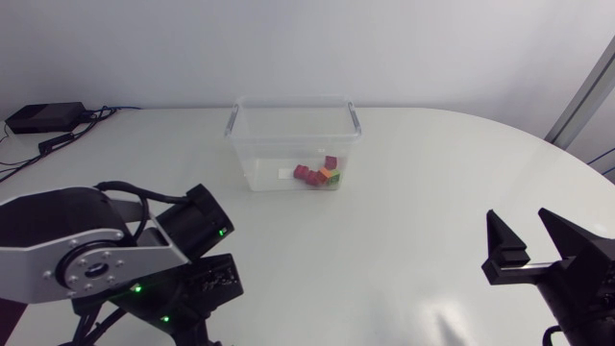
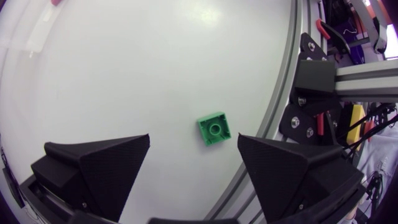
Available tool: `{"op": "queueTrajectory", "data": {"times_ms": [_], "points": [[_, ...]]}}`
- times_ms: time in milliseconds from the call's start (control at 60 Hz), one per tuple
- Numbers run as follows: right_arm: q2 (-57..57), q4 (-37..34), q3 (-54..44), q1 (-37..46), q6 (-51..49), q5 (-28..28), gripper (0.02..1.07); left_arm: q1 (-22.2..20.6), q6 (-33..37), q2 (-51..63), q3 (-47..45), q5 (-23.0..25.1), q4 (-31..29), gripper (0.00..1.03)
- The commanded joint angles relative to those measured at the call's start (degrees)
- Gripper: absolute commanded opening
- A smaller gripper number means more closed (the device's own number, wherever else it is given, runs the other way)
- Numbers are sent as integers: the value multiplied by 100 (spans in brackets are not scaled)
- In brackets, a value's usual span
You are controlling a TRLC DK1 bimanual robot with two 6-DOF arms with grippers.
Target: Place the duplo bricks in the container
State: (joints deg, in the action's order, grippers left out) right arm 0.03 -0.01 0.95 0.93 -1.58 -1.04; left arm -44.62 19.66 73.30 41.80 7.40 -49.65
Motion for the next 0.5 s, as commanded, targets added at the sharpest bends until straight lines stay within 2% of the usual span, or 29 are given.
{"op": "queueTrajectory", "data": {"times_ms": [0, 150, 433, 483], "points": [[-30, -34, -95, 48, -44, 51, 102, -143, -208, 290, 214, 209, -194, 99], [-30, -34, -95, 48, -44, 51, 102, -389, -340, 431, 135, 306, -230, 99], [-30, -34, -95, 48, -52, 51, 102, -328, -305, 1037, 91, 297, -10, 99], [-30, -34, -95, 48, -44, 51, 102, -214, -287, 1213, 127, 297, 96, 99]]}}
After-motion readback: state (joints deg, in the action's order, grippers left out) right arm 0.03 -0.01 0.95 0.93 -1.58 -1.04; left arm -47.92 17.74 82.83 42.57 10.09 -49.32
